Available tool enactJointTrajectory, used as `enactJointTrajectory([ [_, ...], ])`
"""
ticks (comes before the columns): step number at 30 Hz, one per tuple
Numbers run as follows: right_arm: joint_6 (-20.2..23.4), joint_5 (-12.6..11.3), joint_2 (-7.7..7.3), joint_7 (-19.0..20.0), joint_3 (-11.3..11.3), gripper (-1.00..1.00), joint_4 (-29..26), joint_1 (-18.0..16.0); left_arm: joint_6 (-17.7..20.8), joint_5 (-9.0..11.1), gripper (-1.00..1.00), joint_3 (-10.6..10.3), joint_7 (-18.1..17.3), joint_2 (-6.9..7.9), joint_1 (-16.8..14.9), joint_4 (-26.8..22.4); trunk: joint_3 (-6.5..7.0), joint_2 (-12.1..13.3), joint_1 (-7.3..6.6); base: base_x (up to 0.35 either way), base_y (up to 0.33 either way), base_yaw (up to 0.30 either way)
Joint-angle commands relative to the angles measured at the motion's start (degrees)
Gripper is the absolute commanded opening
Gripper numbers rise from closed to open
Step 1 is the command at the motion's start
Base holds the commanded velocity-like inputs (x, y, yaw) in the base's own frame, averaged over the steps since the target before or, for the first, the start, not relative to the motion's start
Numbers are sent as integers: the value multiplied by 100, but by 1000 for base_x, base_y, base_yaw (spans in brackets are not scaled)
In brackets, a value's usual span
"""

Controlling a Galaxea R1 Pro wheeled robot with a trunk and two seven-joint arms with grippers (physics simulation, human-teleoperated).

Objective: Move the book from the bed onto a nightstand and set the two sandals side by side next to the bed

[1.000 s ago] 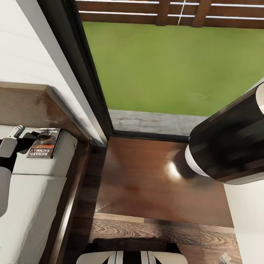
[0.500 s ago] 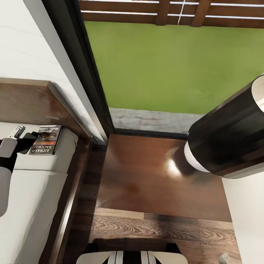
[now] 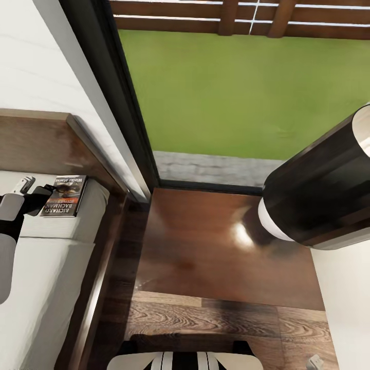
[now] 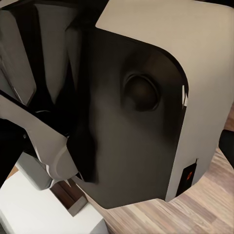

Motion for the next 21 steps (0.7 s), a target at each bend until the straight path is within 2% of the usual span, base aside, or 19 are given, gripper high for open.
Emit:
enactJointTrajectory([
  [1, 50, 39, 1, 27, -48, 100, -7, -1, 37, 27, 100, 4, 55, -1, 3, 183, -3, -1, 0, 0, 0, 0],
  [3, 50, 39, 4, 28, -48, 100, -5, -1, 37, 27, 100, 4, 55, -1, 3, 183, -3, -1, 0, 0, 0, 0],
  [7, 50, 39, 3, 31, -48, 100, -5, -1, 37, 27, 100, 7, 55, -1, 2, 183, 68, 159, -88, 0, 0, 0],
  [14, 50, 39, 1, 27, -48, 100, -5, -1, 37, 27, 100, 4, 55, -1, 3, 183, 68, 159, -88, 0, 0, 0],
  [18, 50, 39, 0, 28, -48, 100, -5, -1, 37, 27, 100, 4, 55, -1, 3, 183, 140, 320, -175, 0, 0, 0],
  [21, 50, 39, 0, 27, -48, 100, -5, -1, 37, 27, 100, 4, 55, -1, 3, 183, 140, 320, -175, 0, 0, 0],
])
